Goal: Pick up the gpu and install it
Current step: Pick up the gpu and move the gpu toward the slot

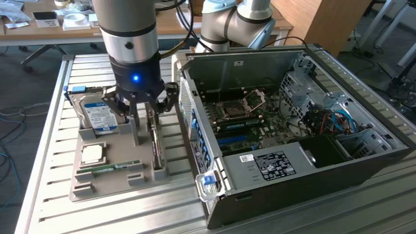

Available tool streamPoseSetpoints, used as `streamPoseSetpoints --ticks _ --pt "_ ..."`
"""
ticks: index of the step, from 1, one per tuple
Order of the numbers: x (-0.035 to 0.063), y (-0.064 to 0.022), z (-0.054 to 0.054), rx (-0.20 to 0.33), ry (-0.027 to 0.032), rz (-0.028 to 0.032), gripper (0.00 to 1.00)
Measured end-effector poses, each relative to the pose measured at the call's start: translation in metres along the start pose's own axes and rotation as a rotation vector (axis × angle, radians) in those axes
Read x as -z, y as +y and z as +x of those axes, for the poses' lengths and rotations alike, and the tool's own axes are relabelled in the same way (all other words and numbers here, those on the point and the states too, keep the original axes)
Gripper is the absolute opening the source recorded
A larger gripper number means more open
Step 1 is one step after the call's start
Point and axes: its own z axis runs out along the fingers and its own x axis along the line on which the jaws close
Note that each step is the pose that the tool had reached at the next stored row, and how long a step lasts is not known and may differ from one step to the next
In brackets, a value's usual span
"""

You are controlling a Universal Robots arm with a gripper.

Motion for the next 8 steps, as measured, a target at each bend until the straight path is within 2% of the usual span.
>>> streamPoseSetpoints --ticks 2,8 --pt "-0.0031 -0.0002 -0.0002 0.000 -0.0001 -0.0001 0.47" --pt "-0.0042 0.0001 -0.0040 0.000 0.0000 -0.0001 0.47"
